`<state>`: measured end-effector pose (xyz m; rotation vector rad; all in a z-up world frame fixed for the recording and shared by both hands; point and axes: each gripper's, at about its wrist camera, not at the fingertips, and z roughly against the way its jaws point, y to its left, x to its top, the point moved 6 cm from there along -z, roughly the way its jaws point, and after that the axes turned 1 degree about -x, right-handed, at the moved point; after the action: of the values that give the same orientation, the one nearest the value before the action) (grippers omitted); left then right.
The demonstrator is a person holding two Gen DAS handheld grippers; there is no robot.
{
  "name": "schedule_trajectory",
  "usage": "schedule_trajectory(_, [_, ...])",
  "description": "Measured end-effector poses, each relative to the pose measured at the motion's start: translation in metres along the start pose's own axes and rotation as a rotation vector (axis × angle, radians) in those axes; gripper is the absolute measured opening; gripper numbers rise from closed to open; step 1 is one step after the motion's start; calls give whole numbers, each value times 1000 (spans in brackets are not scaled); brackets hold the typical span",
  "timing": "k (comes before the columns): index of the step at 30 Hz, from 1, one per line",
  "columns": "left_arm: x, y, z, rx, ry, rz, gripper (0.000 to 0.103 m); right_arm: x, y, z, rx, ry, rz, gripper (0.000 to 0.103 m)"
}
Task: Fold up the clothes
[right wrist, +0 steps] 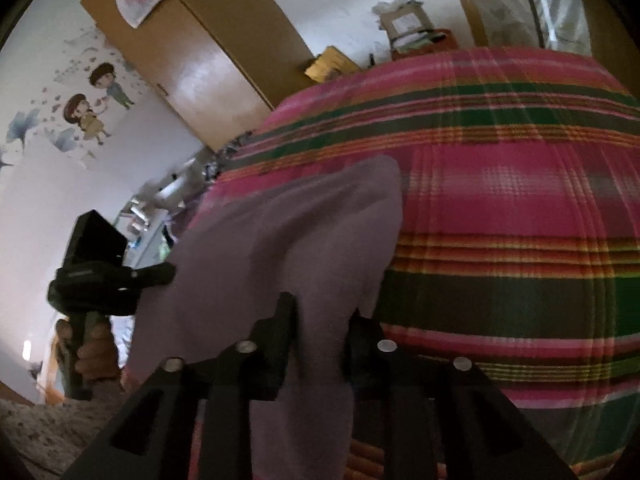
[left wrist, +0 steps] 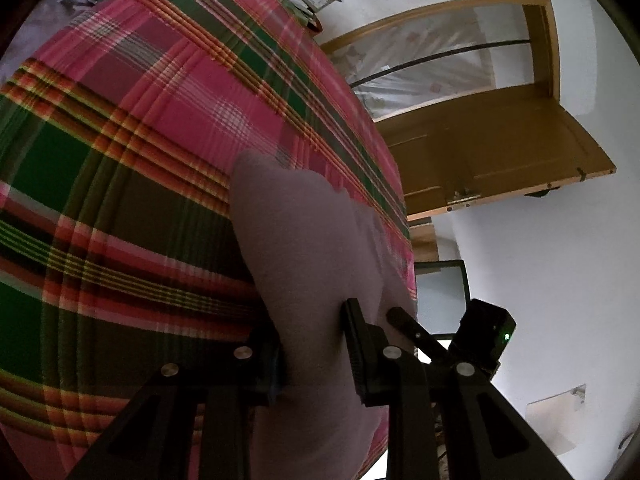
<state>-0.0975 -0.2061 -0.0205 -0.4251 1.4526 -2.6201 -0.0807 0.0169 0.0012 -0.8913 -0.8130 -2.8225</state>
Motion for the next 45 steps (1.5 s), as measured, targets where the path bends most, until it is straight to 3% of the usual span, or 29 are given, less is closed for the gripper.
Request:
schedule_trajectory(7, [1, 4, -1, -10, 7, 18, 28, -4, -7, -17, 25, 49, -38, 43])
schedule_trajectory(18, [1, 9, 0, -12, 10, 27, 28, -6, 0, -26, 69, 60, -32, 44])
schedule_trajectory(23, [1, 9, 0, -6, 11, 23, 28, -10, 8, -26, 43, 44, 19, 29])
schedule_trajectory(28, [0, 8, 1, -6, 8, 27, 28, -8, 14, -23, 41, 9, 31, 22])
schedule_trajectory(45, [16, -6, 22, -9, -54, -10, 28, 11, 36, -16, 90, -84, 45, 21])
